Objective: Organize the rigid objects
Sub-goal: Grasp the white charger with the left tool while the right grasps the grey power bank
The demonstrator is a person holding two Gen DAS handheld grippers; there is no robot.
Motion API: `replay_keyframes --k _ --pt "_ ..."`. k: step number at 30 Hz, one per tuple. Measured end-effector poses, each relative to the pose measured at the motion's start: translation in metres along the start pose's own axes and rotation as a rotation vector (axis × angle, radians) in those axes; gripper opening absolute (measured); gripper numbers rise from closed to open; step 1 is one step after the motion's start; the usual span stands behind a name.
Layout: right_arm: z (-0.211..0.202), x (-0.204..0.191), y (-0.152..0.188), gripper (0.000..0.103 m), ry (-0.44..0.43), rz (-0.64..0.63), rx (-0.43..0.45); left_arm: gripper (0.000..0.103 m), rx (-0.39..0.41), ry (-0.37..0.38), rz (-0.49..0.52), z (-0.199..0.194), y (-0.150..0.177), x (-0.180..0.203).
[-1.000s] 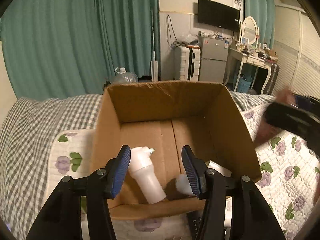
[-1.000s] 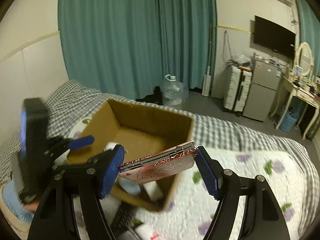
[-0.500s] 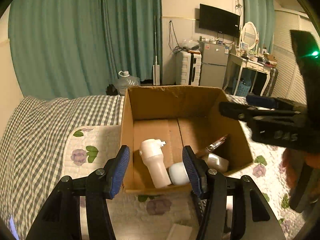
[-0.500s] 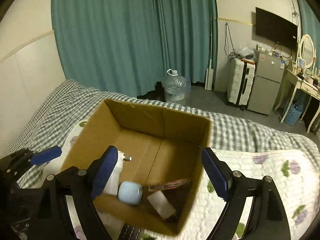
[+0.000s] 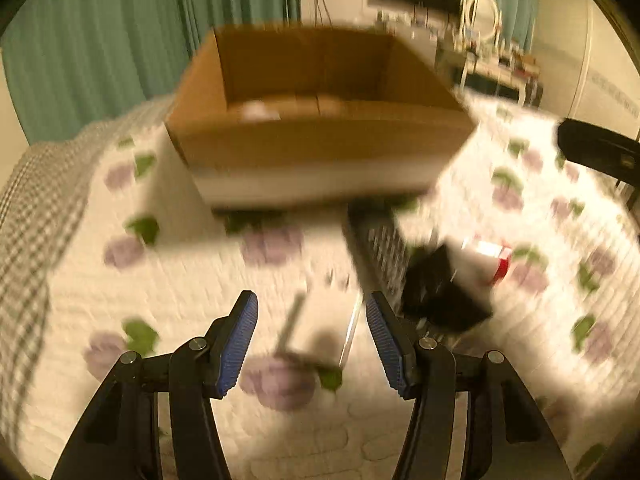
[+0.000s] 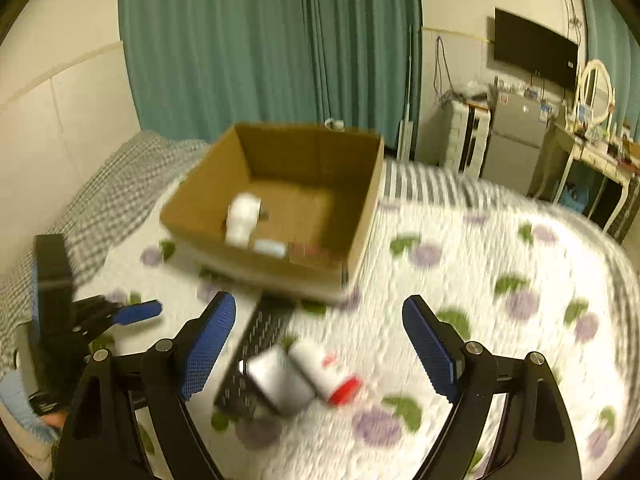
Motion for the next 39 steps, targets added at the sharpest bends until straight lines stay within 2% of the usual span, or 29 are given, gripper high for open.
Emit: replay_keyframes --k 3,9,13,14,17,24,25,26,27,34,39 --pt "0.020 0.003 0.018 0.086 0.002 -0.010 -0.045 0.059 -0.061 -0.007 0.025 0.020 0.013 0.004" --pt "0.036 0.004 0.030 0.086 -0.015 -0.024 -0.068 0.059 -0.108 -0.018 0.050 0.041 0.018 0.013" --pt "0.042 0.005 0.032 0.086 -0.016 -0.020 -0.082 0.056 -0.100 -0.004 0.040 0.042 0.016 0.014" --pt "0.043 0.006 0.033 0.086 -0.015 -0.021 -0.087 0.046 -0.095 -0.007 0.037 0.041 0.016 0.014" --pt "0.043 0.004 0.034 0.086 -0.004 -0.031 -0.089 0.046 -0.076 -0.003 0.027 0.035 0.016 0.013" --pt "0.043 -0.019 0.039 0.086 -0.009 -0.118 -0.102 0.041 0.045 -0.046 -0.065 -0.011 0.006 -0.008" --pt "0.045 -0.023 0.041 0.086 -0.005 -0.134 -0.107 0.037 0.060 -0.049 -0.073 -0.017 0.004 -0.014" --pt "0.047 -0.027 0.043 0.086 -0.004 -0.146 -0.113 0.027 0.070 -0.048 -0.083 -0.020 0.005 -0.020" --pt "0.050 -0.031 0.045 0.085 -0.006 -0.159 -0.121 0.025 0.078 -0.039 -0.095 -0.022 0.006 -0.023" --pt "0.085 -0.046 0.061 0.060 0.011 -0.238 -0.214 0.023 0.057 0.001 -0.114 -0.010 0.004 -0.031" --pt "0.102 -0.045 0.064 0.062 0.087 -0.294 -0.227 0.023 0.061 0.025 -0.119 -0.008 0.007 -0.034"
Point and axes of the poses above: each gripper's, at about its wrist camera, not at the fingertips, and z roughly the way its jaws point, x to its right, y to its underside, the point moved 10 cm from there along z, roughly the way its jaws point, and after that the axes turned 8 degrees about -x, right-handed, at the moved point
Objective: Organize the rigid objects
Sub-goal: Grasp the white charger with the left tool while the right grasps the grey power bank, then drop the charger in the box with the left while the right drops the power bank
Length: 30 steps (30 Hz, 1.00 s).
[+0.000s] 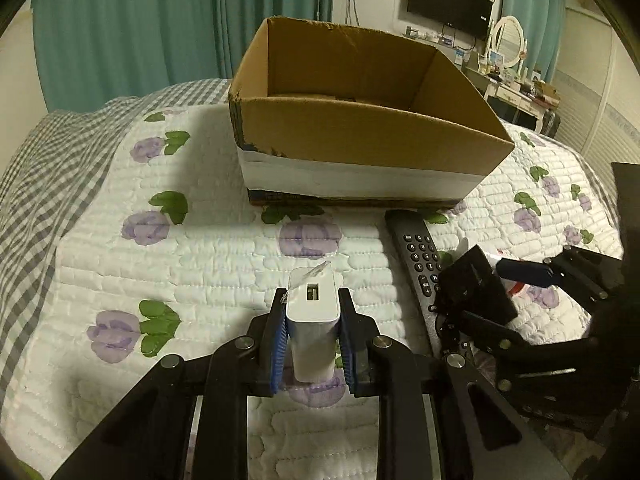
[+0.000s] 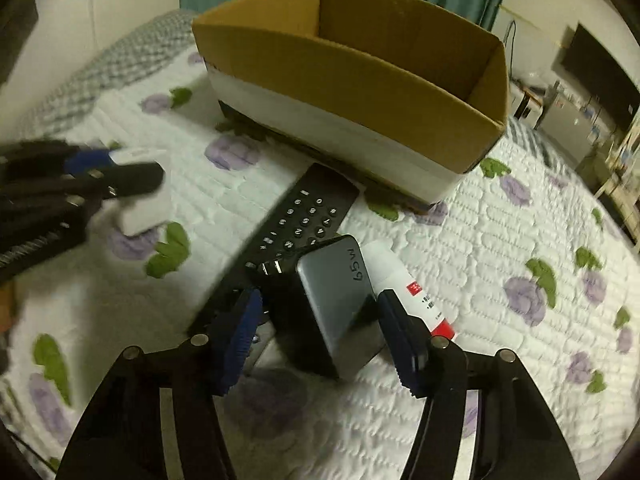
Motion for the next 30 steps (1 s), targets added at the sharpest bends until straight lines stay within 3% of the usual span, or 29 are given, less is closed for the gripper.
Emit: replay_keyframes --k 8,9,10,13,16,22,30 --pt "0.009 0.007 -0.005 0.066 -0.027 0.029 -0.011 0.024 -0.007 -0.007 -0.004 0.010 0.005 -0.004" --pt "0.009 0.009 -0.005 0.064 -0.031 0.039 -0.010 0.024 -0.013 -0.008 -0.002 0.012 0.006 -0.004" --pt "0.008 0.013 -0.005 0.054 -0.016 0.048 -0.008 0.024 -0.015 -0.010 -0.001 0.013 0.006 -0.004" --pt "0.003 0.017 -0.004 0.048 -0.021 0.073 0.009 0.024 -0.007 -0.010 0.017 0.005 0.005 0.001" --pt "-0.008 0.023 -0.003 0.042 -0.017 0.095 0.029 0.023 0.006 -0.014 0.031 -0.003 0.002 0.006" --pt "-0.039 0.033 -0.004 0.040 -0.037 0.140 0.084 0.023 0.074 -0.010 0.051 -0.037 -0.016 0.017" --pt "-0.096 0.041 -0.037 0.039 -0.040 0.167 0.202 0.023 0.161 -0.013 0.083 -0.082 -0.054 0.029"
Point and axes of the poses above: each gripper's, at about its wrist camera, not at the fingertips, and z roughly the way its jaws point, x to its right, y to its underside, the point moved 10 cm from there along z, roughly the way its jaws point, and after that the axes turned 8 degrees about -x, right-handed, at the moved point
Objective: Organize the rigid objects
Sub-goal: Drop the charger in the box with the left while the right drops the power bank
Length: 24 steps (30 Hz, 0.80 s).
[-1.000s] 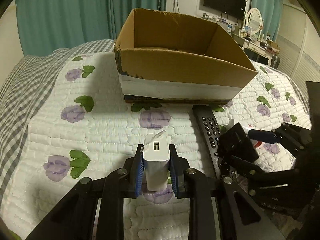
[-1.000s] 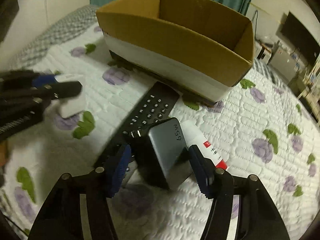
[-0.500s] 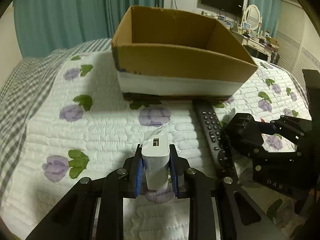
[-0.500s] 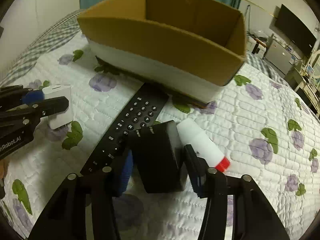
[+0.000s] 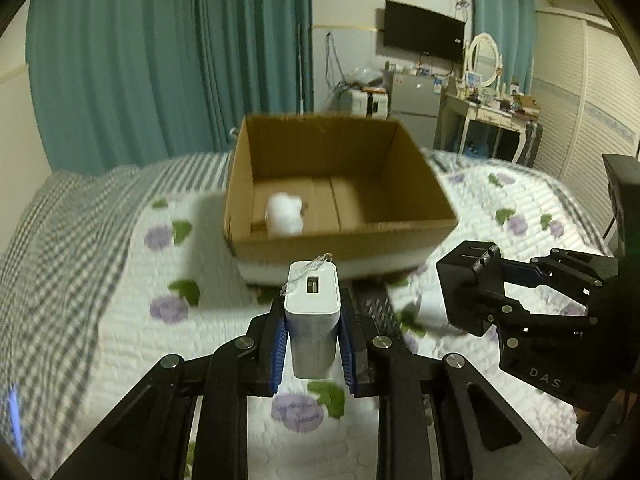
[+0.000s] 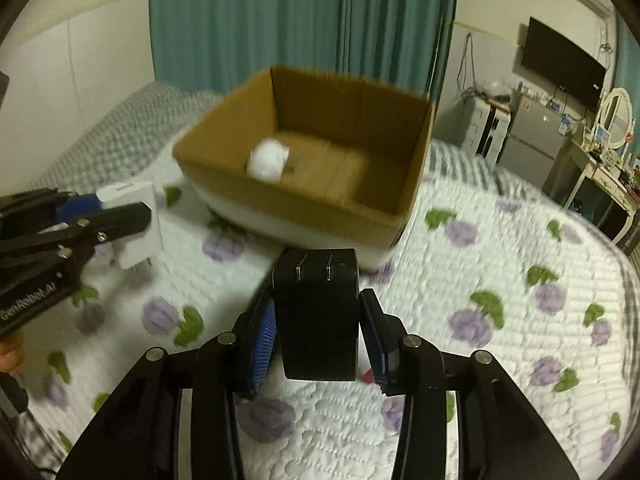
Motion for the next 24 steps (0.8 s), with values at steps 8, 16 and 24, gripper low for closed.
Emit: replay_keyframes --k 8,16,24 --pt "-0.027 0.023 -0.061 0.039 -0.003 0.012 0.101 0.023 0.076 0.021 0.056 -0.003 -0.077 0.022" --pt "-0.013 0.050 -0.086 0.039 -0.006 0.025 0.129 0.023 0.019 0.025 0.056 0.074 -0.123 0.032" --pt "0.009 0.065 -0.079 0.039 -0.024 0.056 0.100 0.027 -0.094 0.046 0.008 0.131 -0.098 0.024"
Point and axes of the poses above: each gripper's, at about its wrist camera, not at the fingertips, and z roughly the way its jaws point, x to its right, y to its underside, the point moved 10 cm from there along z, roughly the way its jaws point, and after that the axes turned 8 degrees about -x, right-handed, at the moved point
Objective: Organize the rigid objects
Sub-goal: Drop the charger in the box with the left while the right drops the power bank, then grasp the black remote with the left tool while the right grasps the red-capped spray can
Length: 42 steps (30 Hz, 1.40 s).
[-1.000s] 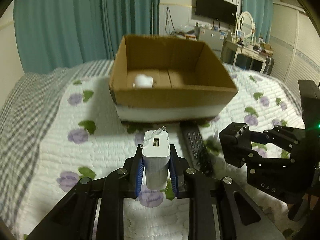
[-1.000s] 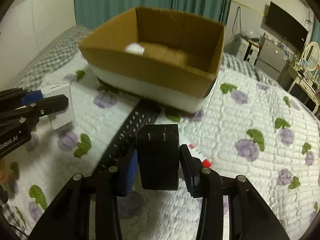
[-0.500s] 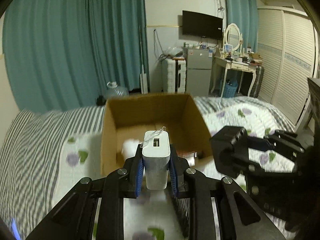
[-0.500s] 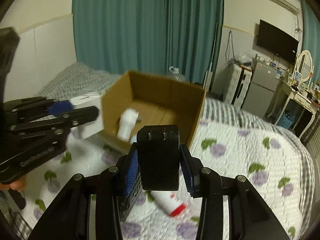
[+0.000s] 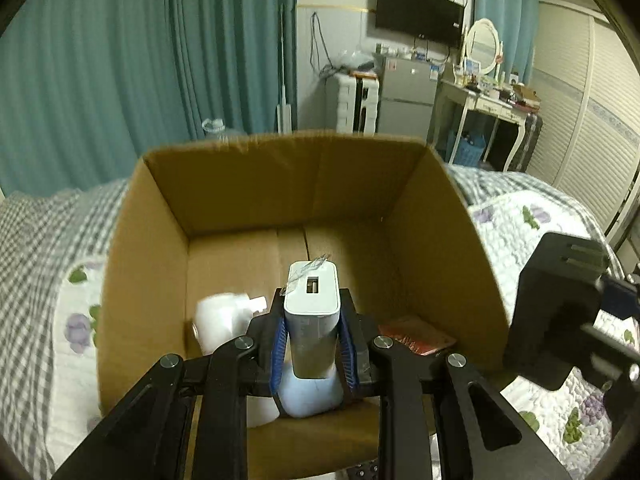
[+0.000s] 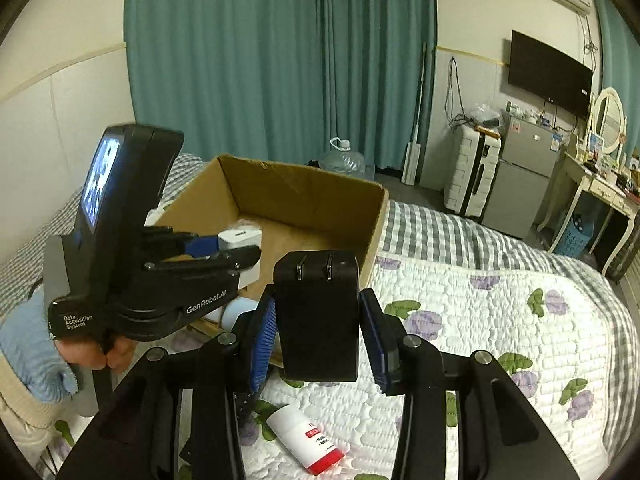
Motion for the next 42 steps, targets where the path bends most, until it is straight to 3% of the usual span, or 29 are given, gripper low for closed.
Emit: replay_keyframes --k 1,2,3,4,12,19,20,22,33,37,42 --pt "0.000 0.001 -0.001 0.039 -0.001 0.002 -0.001 0.033 0.004 -0.006 -0.009 -0.001 0.000 -0.002" --pt "0.000 0.001 -0.003 0.039 -0.001 0.003 0.000 0.051 0.017 -0.019 -0.019 -0.005 -0.001 -0.006" --pt "0.000 0.000 -0.006 0.039 0.000 -0.001 0.000 0.060 0.032 -0.032 -0.027 -0.011 -0.002 -0.010" --pt "0.000 -0.001 -0.011 0.039 0.000 -0.007 0.000 0.063 0.051 -0.042 -0.035 -0.018 -0.005 -0.014" --pt "0.039 -0.008 -0.054 0.039 0.008 -0.018 -0.031 0.063 0.099 -0.085 -0.047 -0.053 -0.003 -0.043" --pt "0.077 -0.013 -0.050 0.043 0.003 0.024 -0.093 0.063 0.099 -0.102 -0.094 -0.061 0.013 -0.059" --pt "0.073 -0.015 -0.049 0.046 -0.003 0.024 -0.086 0.063 0.100 -0.103 -0.096 -0.063 0.014 -0.059" --pt "0.060 -0.015 -0.049 0.065 0.011 0.015 -0.062 0.063 0.101 -0.105 -0.098 -0.066 0.014 -0.057" --pt "-0.055 -0.027 -0.018 0.073 0.051 -0.024 0.031 0.063 0.128 -0.115 -0.093 -0.120 0.042 -0.027" --pt "-0.077 -0.018 0.012 0.075 0.052 -0.021 0.035 0.063 0.108 -0.103 -0.100 -0.121 0.065 -0.009" --pt "-0.066 -0.001 0.049 0.075 0.064 -0.004 -0.004 0.063 0.044 -0.090 -0.110 -0.095 0.096 0.016"
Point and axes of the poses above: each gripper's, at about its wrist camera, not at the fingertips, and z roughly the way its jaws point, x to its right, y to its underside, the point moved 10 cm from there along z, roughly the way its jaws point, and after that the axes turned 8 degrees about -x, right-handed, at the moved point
